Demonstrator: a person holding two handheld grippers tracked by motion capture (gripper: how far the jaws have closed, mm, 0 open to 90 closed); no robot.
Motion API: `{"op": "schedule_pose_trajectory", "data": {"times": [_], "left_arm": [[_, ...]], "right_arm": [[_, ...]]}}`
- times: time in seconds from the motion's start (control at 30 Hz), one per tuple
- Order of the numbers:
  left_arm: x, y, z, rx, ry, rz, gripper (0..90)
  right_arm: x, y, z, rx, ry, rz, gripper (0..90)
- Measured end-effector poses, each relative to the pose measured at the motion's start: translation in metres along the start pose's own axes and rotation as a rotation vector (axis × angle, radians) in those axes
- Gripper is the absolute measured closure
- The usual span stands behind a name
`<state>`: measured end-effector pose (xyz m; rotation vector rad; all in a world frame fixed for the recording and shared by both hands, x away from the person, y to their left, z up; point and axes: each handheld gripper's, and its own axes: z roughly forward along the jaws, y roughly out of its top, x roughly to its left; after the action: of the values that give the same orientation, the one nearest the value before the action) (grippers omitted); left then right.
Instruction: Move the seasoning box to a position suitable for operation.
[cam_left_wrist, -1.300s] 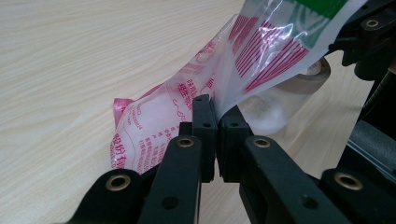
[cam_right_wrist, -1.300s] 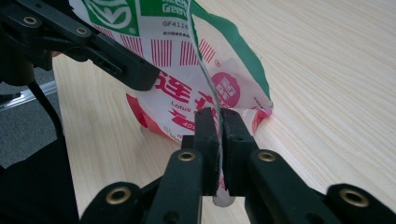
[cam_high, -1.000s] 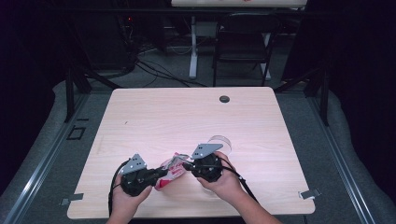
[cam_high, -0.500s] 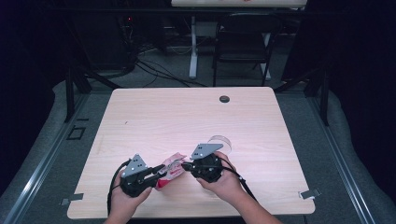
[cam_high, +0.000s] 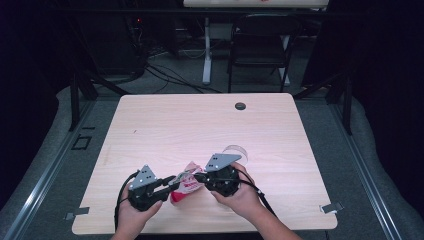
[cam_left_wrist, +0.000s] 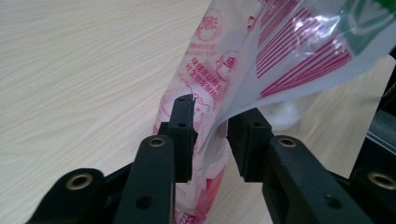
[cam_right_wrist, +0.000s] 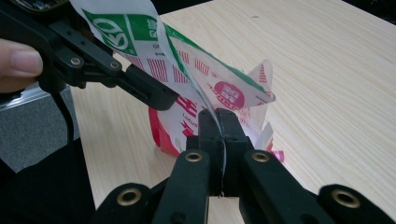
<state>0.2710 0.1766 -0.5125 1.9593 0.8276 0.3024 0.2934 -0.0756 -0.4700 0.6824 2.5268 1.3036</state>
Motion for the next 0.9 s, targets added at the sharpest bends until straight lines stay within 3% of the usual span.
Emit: {"op": "schedule_pose_trajectory", "data": {"times": [0.3, 0.4, 0.63, 0.77, 0.9], "left_arm": [[0.003, -0.009, 0.015, 0.027, -0.049, -0.027, 51.0], [0.002, -0.011, 0.022, 0.045, -0.050, -0.005, 47.0], [0.001, -0.015, 0.030, 0.059, -0.030, 0.023, 44.8], [0.003, -0.016, 0.034, 0.088, -0.020, 0.028, 46.3], [0.002, -0.018, 0.038, 0.102, -0.018, 0.026, 42.2]], "right_arm": [[-0.001, -0.001, 0.000, -0.011, -0.007, 0.004, 90.0], [-0.001, -0.002, -0.001, -0.015, -0.008, 0.002, 90.0], [-0.002, -0.008, -0.002, -0.023, -0.004, 0.008, 90.0], [-0.003, -0.012, -0.003, -0.029, -0.004, 0.012, 90.0], [-0.004, -0.015, -0.004, -0.034, 0.000, 0.011, 90.0]]}}
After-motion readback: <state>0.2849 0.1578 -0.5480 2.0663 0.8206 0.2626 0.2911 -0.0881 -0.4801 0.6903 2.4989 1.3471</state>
